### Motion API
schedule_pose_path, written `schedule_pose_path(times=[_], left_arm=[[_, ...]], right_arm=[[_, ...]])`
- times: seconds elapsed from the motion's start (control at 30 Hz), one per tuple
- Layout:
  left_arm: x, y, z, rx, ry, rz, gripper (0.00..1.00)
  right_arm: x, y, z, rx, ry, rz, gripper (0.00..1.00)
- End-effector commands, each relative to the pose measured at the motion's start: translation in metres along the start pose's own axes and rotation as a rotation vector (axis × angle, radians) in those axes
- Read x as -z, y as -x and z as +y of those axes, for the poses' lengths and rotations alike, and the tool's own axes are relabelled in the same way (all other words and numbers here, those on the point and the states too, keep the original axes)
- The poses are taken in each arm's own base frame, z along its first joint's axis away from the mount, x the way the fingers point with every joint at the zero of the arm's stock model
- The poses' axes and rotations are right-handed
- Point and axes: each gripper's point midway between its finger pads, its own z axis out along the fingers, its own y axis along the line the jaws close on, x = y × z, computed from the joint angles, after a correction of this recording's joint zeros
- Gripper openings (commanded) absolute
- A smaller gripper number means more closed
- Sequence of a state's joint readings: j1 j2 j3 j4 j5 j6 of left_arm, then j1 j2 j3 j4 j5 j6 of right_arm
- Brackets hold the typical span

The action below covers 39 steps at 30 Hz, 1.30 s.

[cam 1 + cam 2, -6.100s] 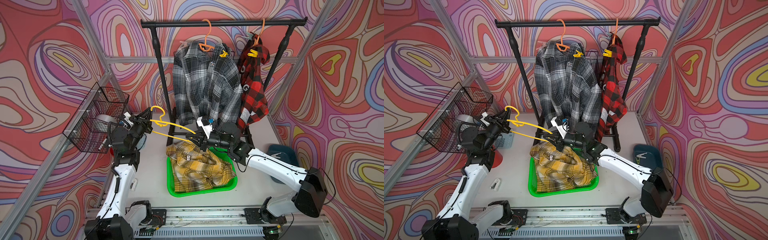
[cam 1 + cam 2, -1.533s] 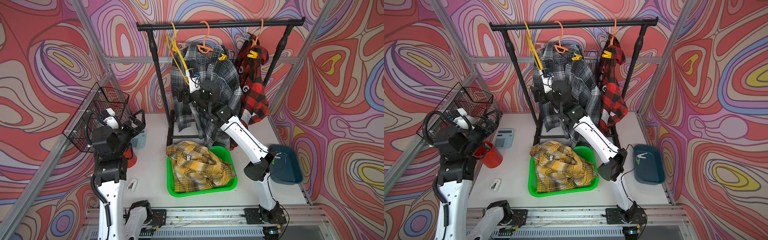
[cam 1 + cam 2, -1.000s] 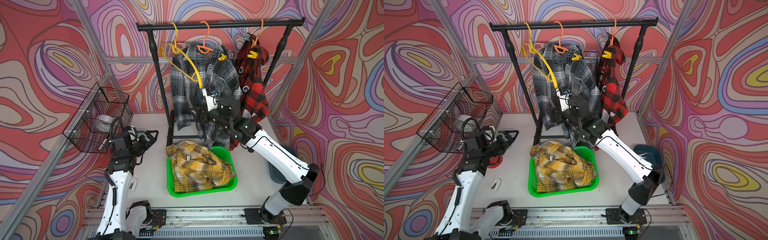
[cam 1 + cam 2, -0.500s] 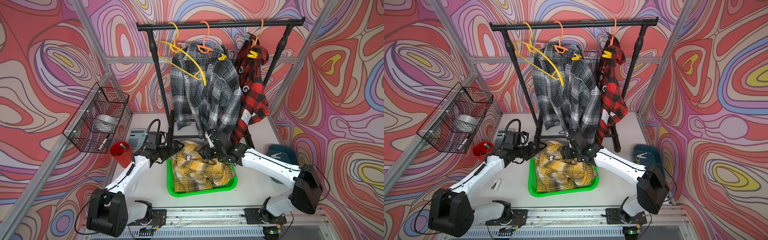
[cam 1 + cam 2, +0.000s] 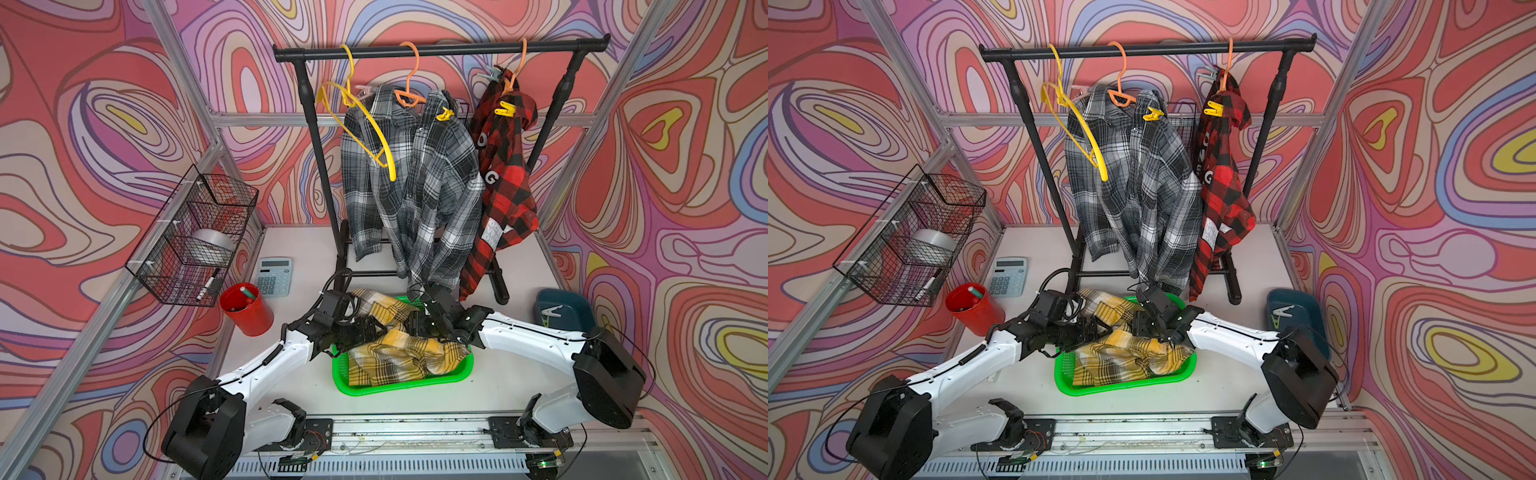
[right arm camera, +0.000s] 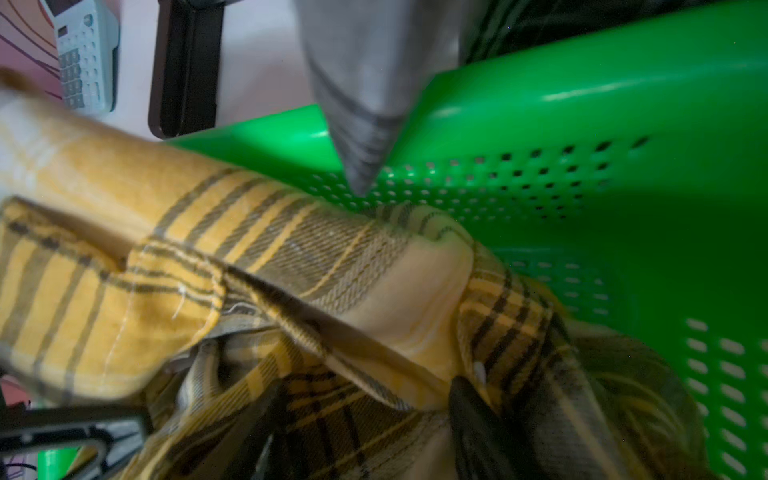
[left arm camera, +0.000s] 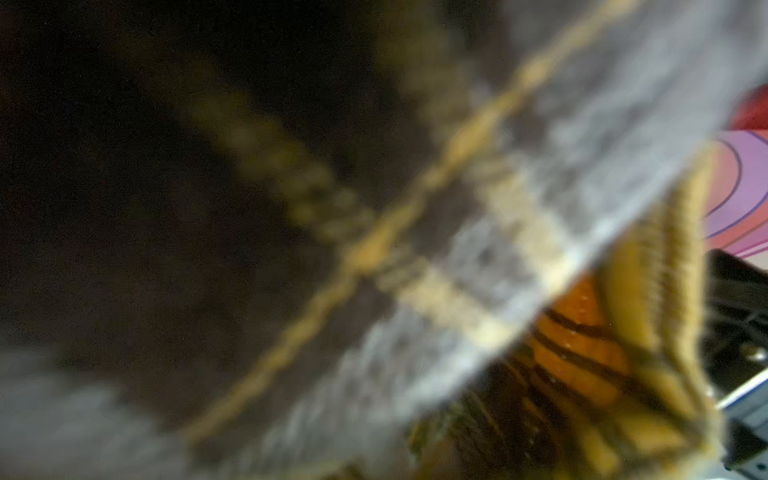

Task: Remove the clothespins securing long-sleeve shirts to the hanger
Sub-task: Adjust the long-sleeve shirt at the bin.

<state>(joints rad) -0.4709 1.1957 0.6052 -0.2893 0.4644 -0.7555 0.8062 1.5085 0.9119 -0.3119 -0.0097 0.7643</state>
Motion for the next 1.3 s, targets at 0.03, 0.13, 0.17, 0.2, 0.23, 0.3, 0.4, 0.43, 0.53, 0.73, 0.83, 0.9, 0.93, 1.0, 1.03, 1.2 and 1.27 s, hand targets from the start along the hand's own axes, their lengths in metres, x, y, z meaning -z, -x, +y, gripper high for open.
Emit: schedule_pose_path(times=[0.03,0.13,0.17,0.2,0.23,0.3,0.4,0.43,0.53,0.73,0.83,0.9,0.93,1.0,1.03,1.2,1.27], left_arm=[[-0.006,-0.024,0.029,0.066,0.068,0.043,0.88],[-0.009,-0.034,0.045,0.068,0.111,0.061,0.88],[-0.009,-0.034,0.044,0.065,0.111,0.059,0.88],[-0.009,-0.032,0.042,0.062,0.101,0.054,0.88],[-0.009,-0.030,0.040,0.060,0.090,0.048,0.88],[-0.010,-0.027,0.037,0.058,0.078,0.036,0.87],[-0.013,-0.027,0.038,0.060,0.079,0.042,0.87],[-0.013,-0.023,0.034,0.047,0.065,0.024,0.87],[-0.012,-0.016,0.032,0.015,0.071,0.001,0.87],[-0.011,0.002,0.015,-0.027,0.041,-0.036,0.87],[-0.016,0.004,0.014,-0.024,0.031,-0.031,0.87],[-0.019,0.006,0.013,-0.023,0.023,-0.031,0.87],[-0.021,0.006,0.012,-0.022,0.018,-0.029,0.87],[-0.023,0.009,0.010,-0.024,0.010,-0.030,0.87],[-0.024,0.011,0.008,-0.026,0.006,-0.033,0.87],[-0.019,0.025,-0.007,-0.059,-0.026,-0.071,0.87],[-0.015,0.031,-0.016,-0.079,-0.038,-0.085,0.87]], right_arm=[[0.002,0.011,0.000,-0.021,-0.015,-0.055,0.64],[0.022,0.030,0.015,0.033,0.011,-0.112,0.65],[0.031,0.038,0.025,0.063,0.035,-0.131,0.66],[0.039,0.047,0.037,0.103,0.070,-0.145,0.67],[0.045,0.052,0.047,0.138,0.098,-0.150,0.67],[0.053,0.062,0.070,0.212,0.152,-0.142,0.67],[0.048,0.069,0.092,0.269,0.219,-0.132,0.67],[0.045,0.071,0.098,0.279,0.238,-0.132,0.67],[0.024,0.074,0.115,0.325,0.275,-0.091,0.67],[-0.018,0.074,0.129,0.351,0.310,-0.031,0.66],[-0.031,0.069,0.129,0.359,0.304,-0.001,0.66],[-0.039,0.068,0.125,0.353,0.288,0.004,0.62],[-0.041,0.069,0.124,0.354,0.281,0.001,0.60],[-0.044,0.072,0.122,0.361,0.263,-0.011,0.50],[-0.044,0.074,0.121,0.365,0.255,-0.018,0.43],[-0.046,0.083,0.122,0.402,0.225,-0.042,0.16],[-0.046,0.084,0.123,0.416,0.222,-0.046,0.06]])
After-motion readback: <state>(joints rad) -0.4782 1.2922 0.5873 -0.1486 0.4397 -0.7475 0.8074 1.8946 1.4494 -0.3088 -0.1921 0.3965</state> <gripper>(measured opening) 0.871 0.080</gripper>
